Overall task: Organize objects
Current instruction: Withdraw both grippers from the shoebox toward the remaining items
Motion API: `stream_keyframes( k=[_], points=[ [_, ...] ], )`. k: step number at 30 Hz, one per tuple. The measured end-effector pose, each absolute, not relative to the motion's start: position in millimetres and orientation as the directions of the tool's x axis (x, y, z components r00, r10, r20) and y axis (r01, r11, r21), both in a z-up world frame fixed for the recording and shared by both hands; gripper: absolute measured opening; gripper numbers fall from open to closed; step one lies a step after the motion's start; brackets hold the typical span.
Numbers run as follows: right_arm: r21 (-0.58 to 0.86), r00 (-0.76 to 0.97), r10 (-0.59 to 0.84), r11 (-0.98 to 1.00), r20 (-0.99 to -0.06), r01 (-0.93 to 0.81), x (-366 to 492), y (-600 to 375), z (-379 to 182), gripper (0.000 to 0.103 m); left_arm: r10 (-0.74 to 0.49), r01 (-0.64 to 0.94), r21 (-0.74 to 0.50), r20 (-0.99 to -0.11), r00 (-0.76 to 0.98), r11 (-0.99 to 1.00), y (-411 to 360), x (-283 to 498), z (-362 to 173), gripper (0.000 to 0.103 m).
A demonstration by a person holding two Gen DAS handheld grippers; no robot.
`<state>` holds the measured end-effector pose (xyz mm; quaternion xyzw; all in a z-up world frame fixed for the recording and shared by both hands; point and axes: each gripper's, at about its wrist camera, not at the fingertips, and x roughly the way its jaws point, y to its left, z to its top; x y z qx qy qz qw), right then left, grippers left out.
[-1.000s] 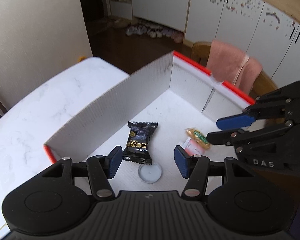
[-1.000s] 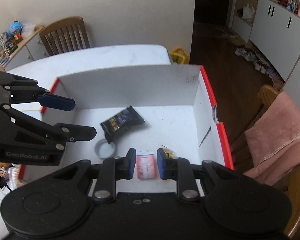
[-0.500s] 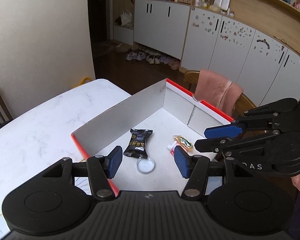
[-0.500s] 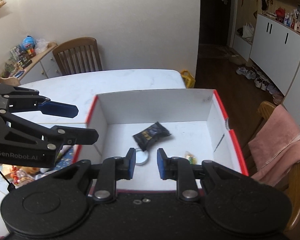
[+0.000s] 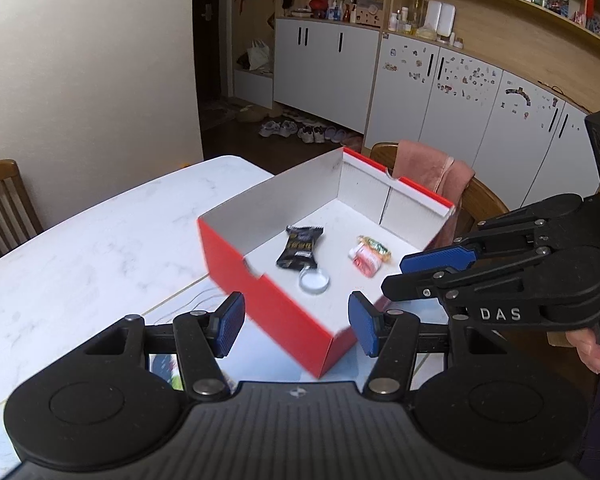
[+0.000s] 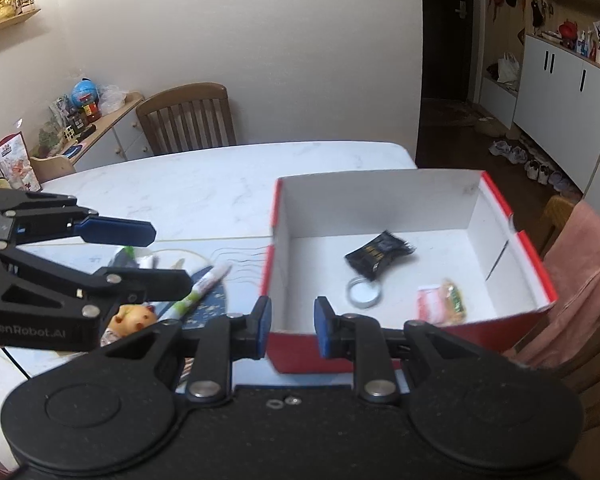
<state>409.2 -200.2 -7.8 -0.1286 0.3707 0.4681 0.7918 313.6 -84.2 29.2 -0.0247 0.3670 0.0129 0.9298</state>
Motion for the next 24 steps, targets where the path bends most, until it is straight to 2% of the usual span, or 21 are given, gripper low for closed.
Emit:
stream_keyframes(
  k=[8,10,19,22,23,24],
  points=[
    [0.142,0.284,0.64,0.529,-0.714,-0.836,366.6,-188.0,-18.3,0.023,0.042,-0.081,-0.026,-0.684,0.728,0.996,-64.3,260.3,15.7,0.056],
    [0.141,0.279,0.639,0.524,-0.717,-0.84,355.3,-184.7,-21.3,0.023,0.053,-0.098,-0.028,-0.682,0.73,0.995,-58.6,245.7,12.4,0.061],
    [0.135,0.272,0.632,0.518,-0.725,-0.844,315.6,-171.8,-36.2,0.03,0.121,-0.197,-0.034,-0.685,0.718,0.98,-25.4,186.6,-5.2,0.067],
    [0.133,0.273,0.63,0.52,-0.727,-0.844,305.2,-167.4,-41.3,0.046,0.153,-0.243,-0.035,-0.686,0.711,0.969,-13.4,168.3,-12.3,0.069],
    [0.132,0.274,0.632,0.518,-0.725,-0.845,301.4,-166.4,-42.5,0.059,0.163,-0.257,-0.035,-0.688,0.707,0.966,-9.4,163.2,-14.8,0.069],
    [0.132,0.275,0.636,0.515,-0.721,-0.847,298.0,-165.5,-43.6,0.067,0.172,-0.27,-0.034,-0.69,0.703,0.962,-5.3,158.7,-17.3,0.069]
  ],
)
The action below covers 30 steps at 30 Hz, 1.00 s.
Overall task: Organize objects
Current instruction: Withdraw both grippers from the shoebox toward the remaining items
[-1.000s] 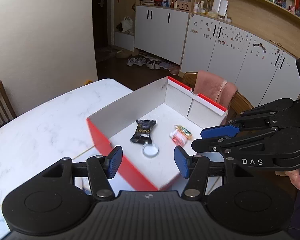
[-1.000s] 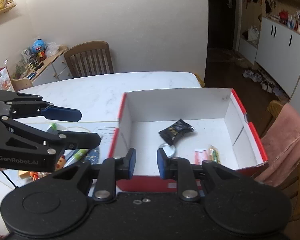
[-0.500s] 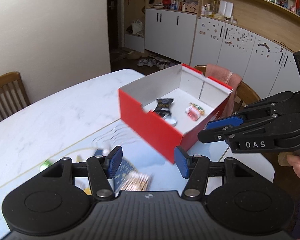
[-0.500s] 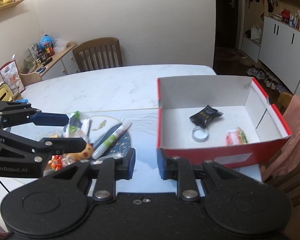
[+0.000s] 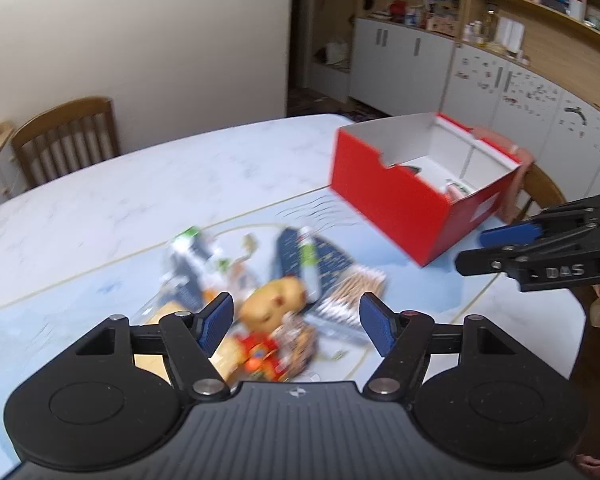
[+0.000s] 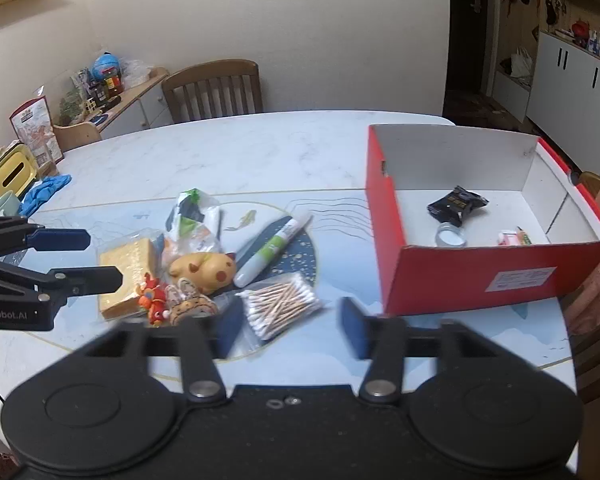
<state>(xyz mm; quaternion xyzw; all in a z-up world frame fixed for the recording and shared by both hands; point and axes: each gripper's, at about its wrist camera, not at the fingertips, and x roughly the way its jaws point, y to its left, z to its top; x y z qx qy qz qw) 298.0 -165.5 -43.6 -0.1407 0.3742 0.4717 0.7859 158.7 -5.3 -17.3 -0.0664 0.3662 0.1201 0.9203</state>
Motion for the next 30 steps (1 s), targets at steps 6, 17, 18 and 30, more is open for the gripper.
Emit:
stream_keyframes(
  k=[6,17,18,30],
  points=[
    [0.132,0.275,0.629,0.521,-0.727,-0.843,286.9,-156.8,-53.7,0.082,0.257,-0.356,0.001,-0.692,0.674,0.934,12.8,134.1,-31.9,0.078],
    [0.116,0.281,0.629,0.513,-0.725,-0.85,277.0,-139.7,-73.0,0.099,0.32,-0.384,0.071,-0.7,0.638,0.921,19.4,115.4,-59.1,0.079],
    [0.116,0.276,0.633,0.505,-0.724,-0.855,276.2,-137.4,-74.3,0.099,0.323,-0.384,0.075,-0.699,0.638,0.92,20.1,115.6,-62.2,0.079],
    [0.076,0.23,0.628,0.421,-0.743,-0.904,261.1,-107.5,-88.3,0.099,0.336,-0.326,0.149,-0.681,0.651,0.934,6.9,126.7,-84.6,0.079]
  ],
)
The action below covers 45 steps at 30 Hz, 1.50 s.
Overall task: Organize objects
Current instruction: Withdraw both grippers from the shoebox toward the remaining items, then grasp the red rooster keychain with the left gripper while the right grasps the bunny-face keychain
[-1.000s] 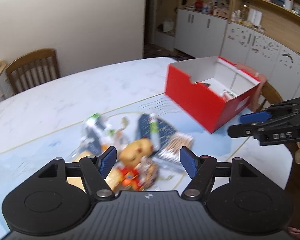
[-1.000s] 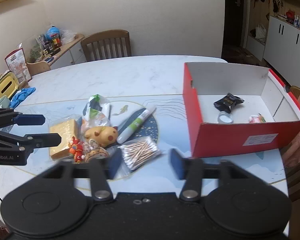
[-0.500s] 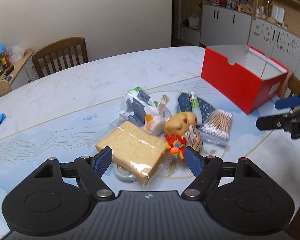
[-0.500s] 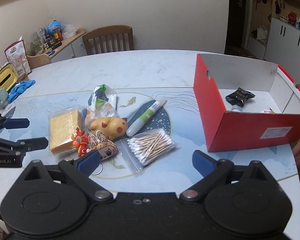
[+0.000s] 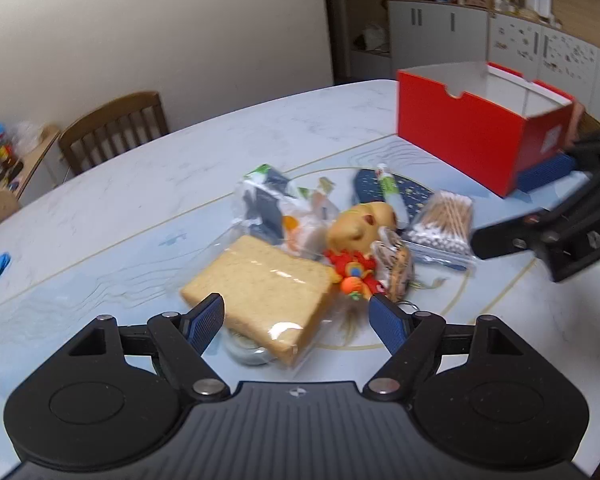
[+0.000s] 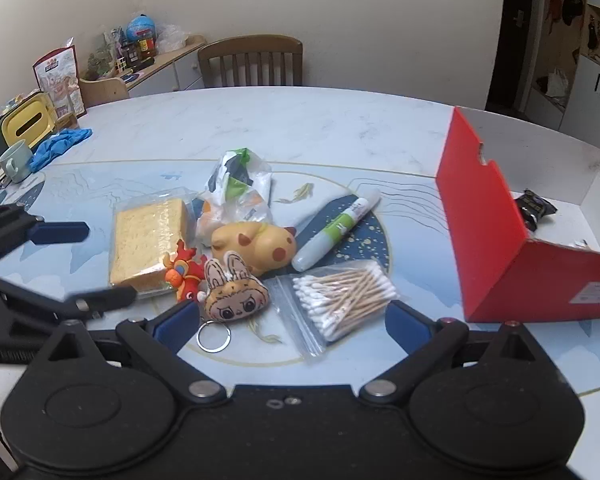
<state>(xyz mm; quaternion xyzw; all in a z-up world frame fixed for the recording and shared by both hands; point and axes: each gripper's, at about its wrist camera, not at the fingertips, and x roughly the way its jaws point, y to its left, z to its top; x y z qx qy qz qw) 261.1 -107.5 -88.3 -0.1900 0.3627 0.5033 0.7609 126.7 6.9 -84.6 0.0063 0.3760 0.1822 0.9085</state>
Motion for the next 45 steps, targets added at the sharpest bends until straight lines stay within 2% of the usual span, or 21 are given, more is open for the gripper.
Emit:
stream_keyframes(
  k=[7,16,28,35,36,39,45],
  points=[
    [0.08,0.196,0.627,0.384,-0.754,-0.92,260.2,-90.6,-92.9,0.098,0.338,-0.226,0.253,-0.636,0.694,0.941,-14.7,140.6,-98.7,0.079],
    [0.109,0.142,0.611,0.355,-0.779,-0.929,262.2,-69.3,-102.4,0.089,0.328,-0.079,0.399,-0.607,0.724,0.914,-33.7,156.0,-118.9,0.079],
    [0.153,0.086,0.59,0.343,-0.803,-0.927,267.4,-48.8,-115.4,0.079,0.255,-0.019,0.354,-0.636,0.729,0.935,-17.6,165.9,-120.6,0.079],
    [0.188,0.055,0.586,0.345,-0.808,-0.92,269.9,-45.2,-121.7,0.07,0.233,-0.009,0.328,-0.648,0.725,0.945,-14.6,167.7,-122.3,0.078],
    [0.193,0.049,0.587,0.343,-0.808,-0.919,270.0,-44.7,-122.1,0.068,0.224,-0.001,0.325,-0.651,0.725,0.946,-14.8,167.8,-122.6,0.078],
    [0.203,0.039,0.586,0.341,-0.809,-0.918,270.5,-43.7,-123.2,0.062,0.218,0.01,0.323,-0.66,0.719,0.946,-14.2,169.8,-124.5,0.064],
    [0.243,0.009,0.591,0.345,-0.806,-0.907,273.3,-44.3,-126.3,0.047,0.221,0.0,0.318,-0.66,0.718,0.948,-15.1,167.3,-123.7,0.051]
  ],
)
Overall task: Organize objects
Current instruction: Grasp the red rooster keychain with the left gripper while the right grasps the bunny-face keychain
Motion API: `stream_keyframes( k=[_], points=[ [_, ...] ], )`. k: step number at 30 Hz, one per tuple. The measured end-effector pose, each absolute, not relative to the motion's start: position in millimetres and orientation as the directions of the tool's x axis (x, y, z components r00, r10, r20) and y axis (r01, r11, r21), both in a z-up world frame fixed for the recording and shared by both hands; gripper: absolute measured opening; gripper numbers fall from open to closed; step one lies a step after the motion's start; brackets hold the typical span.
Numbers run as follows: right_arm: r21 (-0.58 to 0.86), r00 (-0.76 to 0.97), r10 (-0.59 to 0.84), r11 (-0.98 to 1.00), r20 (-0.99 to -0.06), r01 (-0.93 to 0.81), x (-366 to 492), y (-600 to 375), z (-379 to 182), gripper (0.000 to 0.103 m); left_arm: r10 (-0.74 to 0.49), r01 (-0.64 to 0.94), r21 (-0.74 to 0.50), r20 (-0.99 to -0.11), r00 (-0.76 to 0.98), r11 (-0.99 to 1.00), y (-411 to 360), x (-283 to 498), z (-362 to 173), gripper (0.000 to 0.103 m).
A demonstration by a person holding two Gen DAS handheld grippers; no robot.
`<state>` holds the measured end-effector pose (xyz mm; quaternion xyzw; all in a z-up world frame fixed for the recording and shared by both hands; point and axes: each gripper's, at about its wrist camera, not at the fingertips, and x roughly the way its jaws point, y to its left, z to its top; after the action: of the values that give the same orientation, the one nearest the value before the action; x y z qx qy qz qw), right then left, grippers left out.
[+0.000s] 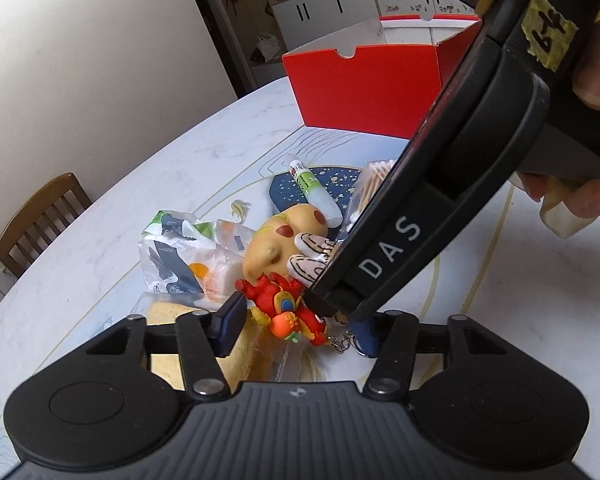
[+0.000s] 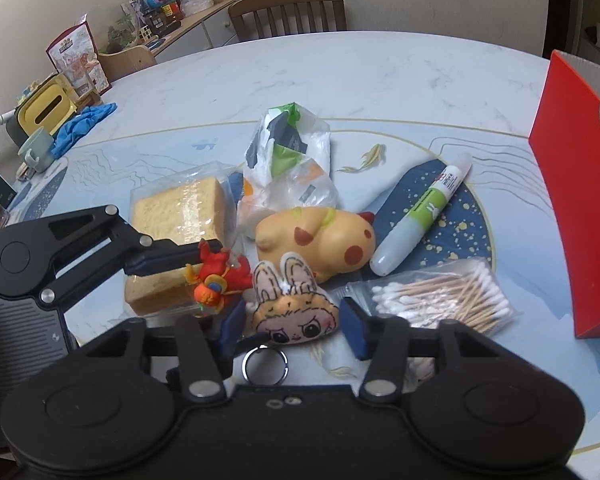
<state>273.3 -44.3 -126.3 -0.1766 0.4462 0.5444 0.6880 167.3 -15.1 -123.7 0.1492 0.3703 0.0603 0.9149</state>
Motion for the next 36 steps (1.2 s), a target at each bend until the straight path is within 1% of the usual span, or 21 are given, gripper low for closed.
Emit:
stream_keyframes(
  k=[2,3,4,6,7,9,10,12,14,20,23,28,29,30,32,36],
  points=[
    [0.242,0.013,0.594,0.348,-0.805,-0.906,274.3,-44.8,-126.0,0.043,0.217,0.002,0.314,-0.661,0.718,0.95,-14.6,167.4,-123.7,0.048],
    [0.25,0.009,0.599,0.348,-0.801,-0.904,275.4,-45.5,-125.3,0.04,0.214,0.004,0.312,-0.661,0.719,0.95,-14.8,167.4,-123.6,0.044],
    [0.258,0.005,0.604,0.348,-0.797,-0.901,276.3,-46.0,-124.2,0.038,0.213,0.004,0.31,-0.661,0.72,0.951,-14.7,168.4,-123.5,0.042],
    [0.271,-0.004,0.611,0.345,-0.791,-0.899,277.0,-47.0,-123.0,0.033,0.206,0.006,0.303,-0.662,0.721,0.953,-15.4,169.0,-122.5,0.035],
    [0.269,-0.003,0.613,0.342,-0.79,-0.9,276.4,-47.2,-122.4,0.032,0.204,0.006,0.299,-0.663,0.72,0.954,-15.0,170.1,-122.3,0.034],
    [0.265,-0.002,0.618,0.334,-0.786,-0.905,274.7,-47.9,-121.0,0.025,0.196,0.005,0.287,-0.667,0.719,0.958,-15.4,169.5,-121.6,0.029],
    [0.262,0.0,0.622,0.331,-0.783,-0.907,274.1,-48.7,-120.1,0.023,0.192,0.002,0.278,-0.668,0.719,0.961,-15.0,169.5,-121.1,0.027],
    [0.266,-0.003,0.628,0.325,-0.779,-0.908,274.1,-50.9,-118.5,0.016,0.186,-0.01,0.257,-0.673,0.716,0.966,-14.1,169.1,-120.4,0.024],
    [0.265,-0.007,0.628,0.318,-0.778,-0.91,274.1,-52.4,-118.0,0.013,0.18,-0.026,0.231,-0.678,0.713,0.973,-12.2,167.8,-119.6,0.024],
    [0.241,0.004,0.625,0.307,-0.781,-0.921,272.3,-58.9,-116.6,0.013,0.167,-0.069,0.169,-0.68,0.714,0.983,-10.7,158.5,-115.4,0.023],
    [0.231,0.005,0.623,0.299,-0.782,-0.926,271.1,-60.0,-115.9,0.016,0.152,-0.09,0.126,-0.681,0.716,0.988,-10.2,152.7,-112.3,0.023],
    [0.218,0.012,0.618,0.295,-0.786,-0.93,270.4,-59.1,-116.1,0.03,0.152,-0.125,0.089,-0.682,0.716,0.988,-12.3,140.9,-107.3,0.023],
    [0.215,0.012,0.618,0.292,-0.786,-0.932,269.9,-58.6,-116.3,0.037,0.15,-0.13,0.08,-0.681,0.717,0.988,-12.7,138.3,-106.4,0.023],
    [0.214,0.012,0.62,0.289,-0.785,-0.933,269.2,-58.2,-116.4,0.047,0.149,-0.136,0.073,-0.682,0.716,0.988,-12.3,135.3,-105.3,0.023],
    [0.208,0.015,0.626,0.281,-0.779,-0.937,267.3,-56.7,-116.4,0.057,0.145,-0.145,0.058,-0.682,0.717,0.988,-12.9,130.6,-103.7,0.023],
    [0.183,0.023,0.618,0.268,-0.786,-0.946,263.5,-48.5,-120.3,0.058,0.146,-0.154,0.049,-0.683,0.715,0.987,-16.0,124.6,-102.5,0.023]
  ],
)
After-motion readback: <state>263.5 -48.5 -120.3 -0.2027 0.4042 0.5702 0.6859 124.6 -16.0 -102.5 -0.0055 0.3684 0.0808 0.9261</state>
